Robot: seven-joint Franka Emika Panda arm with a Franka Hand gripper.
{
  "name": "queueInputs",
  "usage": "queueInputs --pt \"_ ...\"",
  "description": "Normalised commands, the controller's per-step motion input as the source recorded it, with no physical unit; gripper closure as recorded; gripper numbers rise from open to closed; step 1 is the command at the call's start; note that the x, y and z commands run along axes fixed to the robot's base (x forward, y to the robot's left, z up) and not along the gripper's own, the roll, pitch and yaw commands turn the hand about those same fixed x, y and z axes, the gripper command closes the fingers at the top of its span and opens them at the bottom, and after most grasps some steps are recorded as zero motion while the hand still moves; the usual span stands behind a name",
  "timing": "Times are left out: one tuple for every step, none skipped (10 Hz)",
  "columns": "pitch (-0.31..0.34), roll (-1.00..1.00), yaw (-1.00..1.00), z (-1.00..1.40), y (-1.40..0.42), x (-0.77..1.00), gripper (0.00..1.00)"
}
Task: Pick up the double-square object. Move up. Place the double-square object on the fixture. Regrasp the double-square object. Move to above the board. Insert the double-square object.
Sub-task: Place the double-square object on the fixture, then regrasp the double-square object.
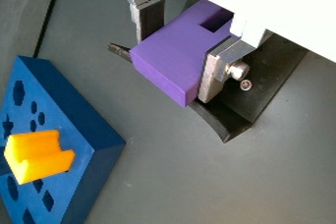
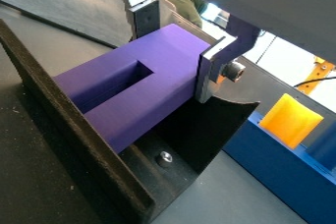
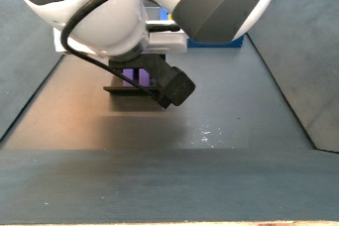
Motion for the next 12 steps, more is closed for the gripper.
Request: queueInputs --pt "-0.063 -0.11 -0.04 -0.35 0.11 0.08 1.0" --pt "0.0 0.0 0.0 0.0 0.0 0.0 0.0" --pt "0.04 0.02 -0.02 1.0 0.0 0.0 0.0" --pt "0.046 0.03 -0.01 1.0 0.0 -0.01 0.0" --pt "0.048 0.04 -0.01 1.0 0.01 -0.03 0.0" --pt "0.047 0.05 -0.01 1.0 0.0 -0.03 0.0" --pt "0.054 0.05 -0.01 1.0 0.01 -0.04 0.0" --pt "0.058 0.05 -0.02 0.87 0.01 -0.04 0.0" --pt "0.06 0.05 -0.02 0.69 0.01 -0.04 0.0" --pt "0.057 0.05 -0.02 0.57 0.01 -0.03 0.0" --pt "0.054 0.05 -0.03 0.33 0.01 -0.03 0.0" --pt "0.057 1.0 0.02 0.86 -0.81 -0.11 0.0"
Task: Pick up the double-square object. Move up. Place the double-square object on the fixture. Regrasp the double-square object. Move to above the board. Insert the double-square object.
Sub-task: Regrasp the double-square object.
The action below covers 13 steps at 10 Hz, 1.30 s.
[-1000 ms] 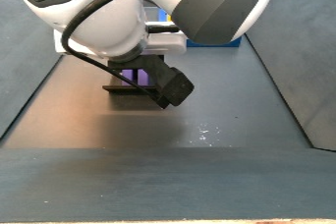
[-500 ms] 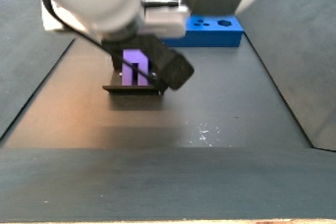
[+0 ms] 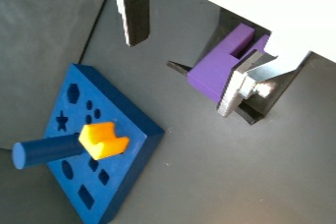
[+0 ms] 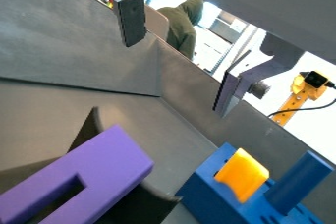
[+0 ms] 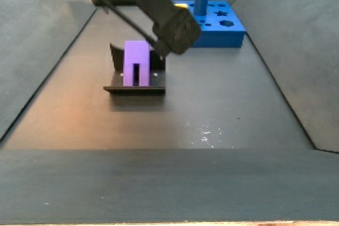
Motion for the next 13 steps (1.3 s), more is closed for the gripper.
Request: queueInputs --pt "0.053 1.0 0.02 0.7 -0.78 -0.1 0.0" --pt "0.046 1.0 0.02 0.61 -0.7 -0.1 0.0" --pt "0.034 1.0 0.01 0.29 -0.45 -0.1 0.0" --pt "0.032 1.0 0.01 0.16 -0.34 -0.09 0.0" --pt "0.031 1.0 0.01 0.03 -0.12 -0.04 0.0" --pt "0.033 1.0 0.01 0.04 -0.04 -0.02 0.0" --pt "0.032 1.0 0.01 0.03 -0.04 -0.02 0.0" --pt "0.029 1.0 0.01 0.02 -0.04 -0.02 0.0" --pt "0.023 1.0 0.01 0.02 -0.03 -0.03 0.0" --pt "0.018 1.0 0.02 0.02 -0.03 -0.04 0.0" --pt "0.013 1.0 0.02 0.01 -0.03 -0.03 0.0" --pt "0.008 1.0 0.02 0.0 -0.03 -0.03 0.0" --pt "0.002 1.0 0.02 0.0 -0.02 -0.02 0.0"
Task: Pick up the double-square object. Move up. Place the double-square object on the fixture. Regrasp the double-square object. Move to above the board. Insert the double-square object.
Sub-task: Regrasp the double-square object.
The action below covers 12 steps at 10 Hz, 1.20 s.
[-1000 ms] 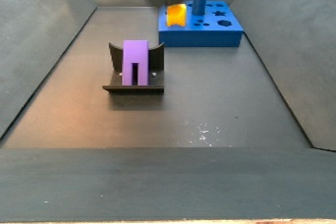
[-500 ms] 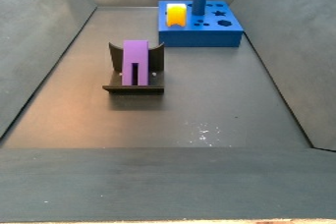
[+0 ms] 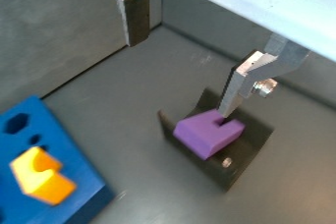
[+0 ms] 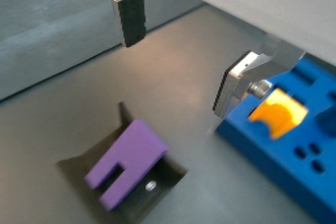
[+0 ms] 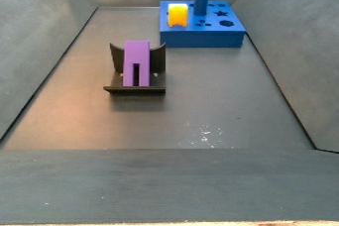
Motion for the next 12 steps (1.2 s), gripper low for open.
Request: queueInputs --pt "-0.001 1.0 0.02 0.01 -0.02 -0.02 0.0" --pt "0.0 1.0 0.02 0.01 -0.02 -0.02 0.0" --pt "0.003 1.0 0.02 0.01 -0.02 -0.02 0.0" --pt "0.006 1.0 0.02 0.01 -0.02 -0.01 0.0" --pt "0.014 1.0 0.03 0.01 -0.02 0.0 0.0" --pt "0.019 1.0 0.03 0.0 -0.02 0.02 0.0" --pt "0.031 1.0 0.03 -0.02 -0.03 0.04 0.0" --pt "0.037 1.0 0.03 -0.02 -0.03 0.05 0.0" --pt "0.058 1.0 0.04 -0.01 -0.03 0.06 0.0" --pt "0.077 1.0 0.05 -0.01 -0.03 0.08 0.0" --pt "0.109 1.0 0.06 -0.02 -0.04 0.09 0.0" --pt "0.141 1.0 0.08 -0.02 -0.04 0.11 0.0"
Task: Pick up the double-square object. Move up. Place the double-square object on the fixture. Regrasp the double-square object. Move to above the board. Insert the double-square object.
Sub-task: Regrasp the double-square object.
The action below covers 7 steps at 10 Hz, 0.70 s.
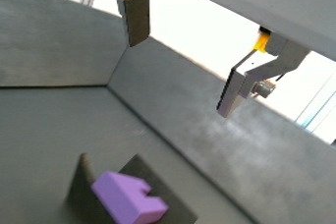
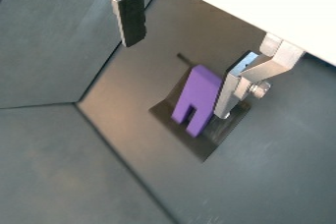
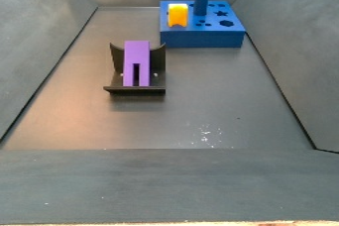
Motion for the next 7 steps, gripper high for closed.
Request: queueInputs --pt "0.185 0.99 0.12 -0.02 -0.05 0.11 0.0" --pt "0.181 0.86 0.13 -0.02 -0.05 0.11 0.0" --pt "0.166 0.62 0.16 -0.02 -0.05 0.11 0.0" --pt "0.151 0.44 0.18 -0.02 -0.05 0.11 0.0" --pt "0.126 0.29 0.19 -0.01 -0.04 0.11 0.0" --pt "0.096 0.22 0.2 -0.01 -0.04 0.1 0.0" --pt "0.055 0.17 0.2 -0.02 -0.04 0.09 0.0"
